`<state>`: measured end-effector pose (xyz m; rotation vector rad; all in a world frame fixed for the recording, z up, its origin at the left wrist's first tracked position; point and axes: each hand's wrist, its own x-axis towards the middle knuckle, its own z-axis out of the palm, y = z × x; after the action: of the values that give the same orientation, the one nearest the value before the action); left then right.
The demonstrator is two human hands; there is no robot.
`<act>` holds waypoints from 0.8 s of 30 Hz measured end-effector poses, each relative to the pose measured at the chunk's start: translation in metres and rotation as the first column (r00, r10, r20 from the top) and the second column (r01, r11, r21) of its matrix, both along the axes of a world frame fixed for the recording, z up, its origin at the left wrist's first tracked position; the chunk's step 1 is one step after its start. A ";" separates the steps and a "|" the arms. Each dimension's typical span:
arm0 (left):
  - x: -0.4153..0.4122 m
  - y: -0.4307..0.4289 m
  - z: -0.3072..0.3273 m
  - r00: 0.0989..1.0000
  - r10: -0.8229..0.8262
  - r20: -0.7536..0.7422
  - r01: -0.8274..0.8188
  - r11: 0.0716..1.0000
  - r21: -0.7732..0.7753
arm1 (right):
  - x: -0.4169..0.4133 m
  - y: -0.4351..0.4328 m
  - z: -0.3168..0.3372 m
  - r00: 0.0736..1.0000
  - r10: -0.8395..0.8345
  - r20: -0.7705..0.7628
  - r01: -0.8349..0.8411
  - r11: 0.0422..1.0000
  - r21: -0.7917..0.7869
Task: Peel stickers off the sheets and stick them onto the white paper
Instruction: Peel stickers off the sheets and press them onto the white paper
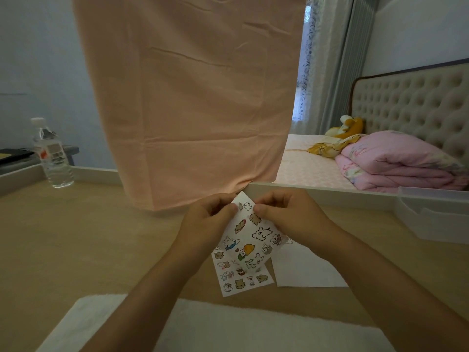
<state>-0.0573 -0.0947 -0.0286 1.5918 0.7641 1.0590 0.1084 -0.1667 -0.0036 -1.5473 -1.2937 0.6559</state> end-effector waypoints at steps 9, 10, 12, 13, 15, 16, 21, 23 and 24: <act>0.001 0.001 -0.011 0.876 0.481 0.045 -0.219 0.314 0.924 | 0.001 0.005 -0.008 0.943 -0.055 -0.329 0.028 0.996 -0.085; 0.003 -0.001 -0.013 0.891 0.453 0.005 -0.179 0.341 0.923 | 0.001 0.007 -0.009 0.917 -0.060 -0.394 0.024 0.995 -0.096; 0.008 -0.002 -0.020 0.893 0.441 -0.091 -0.122 0.431 0.894 | 0.000 0.008 -0.011 0.854 -0.048 -0.517 -0.012 0.994 -0.112; 0.009 0.000 -0.023 0.885 0.447 -0.134 -0.116 0.488 0.865 | 0.000 0.009 -0.012 0.829 -0.043 -0.558 -0.029 0.992 -0.119; 0.011 0.003 -0.029 0.881 0.433 -0.188 -0.133 0.610 0.782 | -0.001 0.010 -0.014 0.810 -0.037 -0.585 -0.056 0.989 -0.140; 0.012 0.004 -0.030 0.887 0.418 -0.198 -0.146 0.659 0.738 | -0.002 0.010 -0.014 0.814 -0.030 -0.580 -0.070 0.986 -0.149; 0.011 -0.004 -0.028 0.930 0.293 -0.220 -0.125 0.819 0.560 | -0.001 0.008 -0.016 0.851 0.032 -0.524 -0.129 0.981 -0.148; 0.012 -0.004 -0.028 0.947 0.235 -0.220 -0.102 0.868 0.485 | -0.001 0.007 -0.017 0.875 0.049 -0.483 -0.135 0.980 -0.146; 0.012 -0.003 -0.029 0.946 0.234 -0.224 -0.098 0.866 0.491 | -0.002 0.008 -0.017 0.888 0.044 -0.459 -0.127 0.980 -0.151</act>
<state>-0.0448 -0.0979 -0.0572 2.1610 0.8874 1.2301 0.1069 -0.1591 -0.0205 -1.3686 -0.9681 1.1421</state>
